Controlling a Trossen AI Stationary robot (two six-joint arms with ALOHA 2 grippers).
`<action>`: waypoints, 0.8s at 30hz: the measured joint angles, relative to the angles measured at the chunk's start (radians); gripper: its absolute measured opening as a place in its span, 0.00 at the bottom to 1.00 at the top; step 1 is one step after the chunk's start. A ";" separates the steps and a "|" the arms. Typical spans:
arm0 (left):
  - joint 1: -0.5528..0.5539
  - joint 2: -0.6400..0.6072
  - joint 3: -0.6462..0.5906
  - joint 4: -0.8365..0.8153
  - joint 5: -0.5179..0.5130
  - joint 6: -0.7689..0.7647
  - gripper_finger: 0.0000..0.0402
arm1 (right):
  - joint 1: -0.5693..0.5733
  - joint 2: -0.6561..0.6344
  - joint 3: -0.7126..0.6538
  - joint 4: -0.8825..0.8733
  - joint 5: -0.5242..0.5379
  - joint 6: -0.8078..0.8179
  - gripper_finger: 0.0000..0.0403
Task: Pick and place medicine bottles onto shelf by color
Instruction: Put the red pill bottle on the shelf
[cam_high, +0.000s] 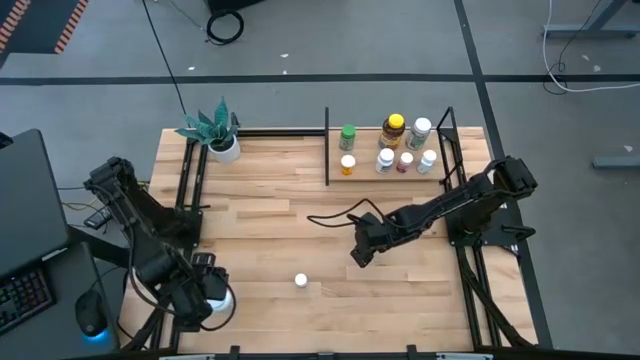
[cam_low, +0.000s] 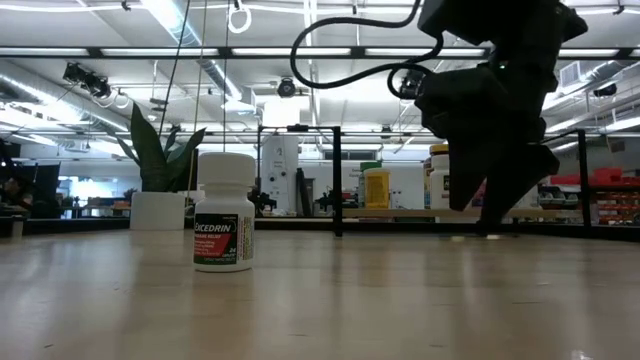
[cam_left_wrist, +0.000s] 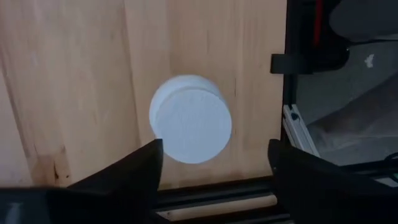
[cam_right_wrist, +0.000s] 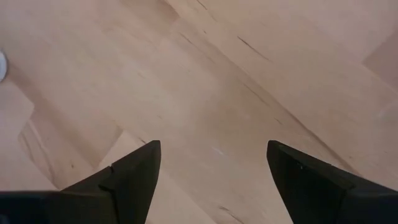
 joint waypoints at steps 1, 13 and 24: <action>0.000 0.000 0.000 -0.004 0.000 0.001 0.76 | -0.004 0.000 0.000 0.004 -0.003 -0.007 0.74; 0.002 0.051 0.000 -0.037 -0.038 0.056 0.96 | -0.012 0.000 0.000 0.012 -0.005 -0.012 0.74; -0.002 0.127 0.000 -0.028 -0.038 0.061 0.92 | -0.012 0.000 0.001 0.011 0.006 -0.023 0.74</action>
